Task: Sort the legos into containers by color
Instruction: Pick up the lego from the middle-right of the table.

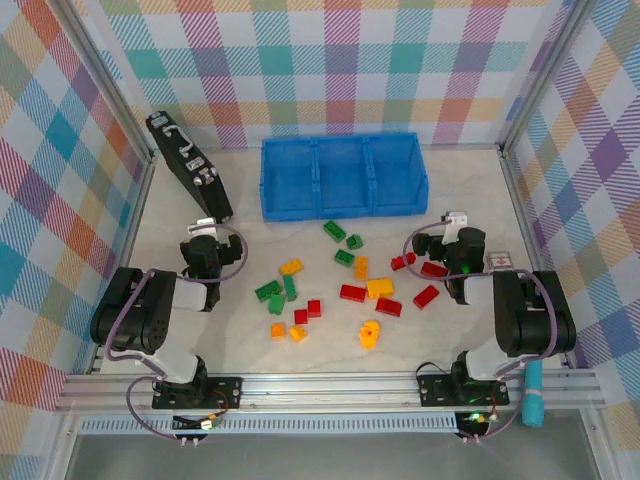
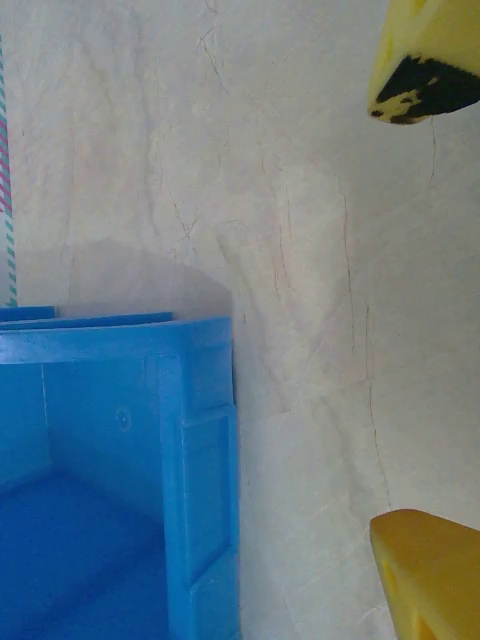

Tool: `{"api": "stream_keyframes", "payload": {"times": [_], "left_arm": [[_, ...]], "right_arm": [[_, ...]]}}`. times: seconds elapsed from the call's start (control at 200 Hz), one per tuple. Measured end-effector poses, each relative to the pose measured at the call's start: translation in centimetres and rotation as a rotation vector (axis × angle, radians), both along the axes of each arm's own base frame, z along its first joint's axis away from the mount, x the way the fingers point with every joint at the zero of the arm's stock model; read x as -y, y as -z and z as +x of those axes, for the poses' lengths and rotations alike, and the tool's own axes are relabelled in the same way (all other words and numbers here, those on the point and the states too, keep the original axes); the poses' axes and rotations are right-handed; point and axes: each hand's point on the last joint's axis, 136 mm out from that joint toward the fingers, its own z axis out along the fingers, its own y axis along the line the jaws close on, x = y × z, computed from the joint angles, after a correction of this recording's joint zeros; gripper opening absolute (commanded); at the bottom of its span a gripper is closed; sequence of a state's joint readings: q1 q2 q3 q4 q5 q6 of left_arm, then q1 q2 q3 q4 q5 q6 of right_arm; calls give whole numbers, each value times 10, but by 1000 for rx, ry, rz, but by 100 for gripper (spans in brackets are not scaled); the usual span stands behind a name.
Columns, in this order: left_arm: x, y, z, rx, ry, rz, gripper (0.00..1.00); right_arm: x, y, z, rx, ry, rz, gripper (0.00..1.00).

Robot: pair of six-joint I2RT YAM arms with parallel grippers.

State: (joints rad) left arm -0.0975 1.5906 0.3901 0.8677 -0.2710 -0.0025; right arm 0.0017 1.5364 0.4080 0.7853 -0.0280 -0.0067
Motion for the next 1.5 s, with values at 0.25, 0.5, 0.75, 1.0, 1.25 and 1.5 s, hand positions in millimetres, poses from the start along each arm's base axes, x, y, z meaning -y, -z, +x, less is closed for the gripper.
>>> {"api": "stream_keyframes", "payload": {"times": [0.25, 0.5, 0.75, 1.0, 1.25, 1.5], "left_arm": [[0, 0, 0, 0, 0, 0, 100], [0, 0, 0, 0, 0, 0, 100], [0, 0, 0, 0, 0, 0, 100], [0, 0, 0, 0, 0, 0, 100], [0, 0, 0, 0, 0, 0, 100], [-1, 0, -1, -1, -6, 2, 100]], "right_arm": [[0, 0, 0, 0, 0, 0, 99], [0, 0, 0, 0, 0, 0, 99], [0, 0, 0, 0, 0, 0, 99], [0, 0, 0, 0, 0, 0, 99], [0, 0, 0, 0, 0, 0, 99], [2, -3, -2, -38, 13, 4, 99]]}}
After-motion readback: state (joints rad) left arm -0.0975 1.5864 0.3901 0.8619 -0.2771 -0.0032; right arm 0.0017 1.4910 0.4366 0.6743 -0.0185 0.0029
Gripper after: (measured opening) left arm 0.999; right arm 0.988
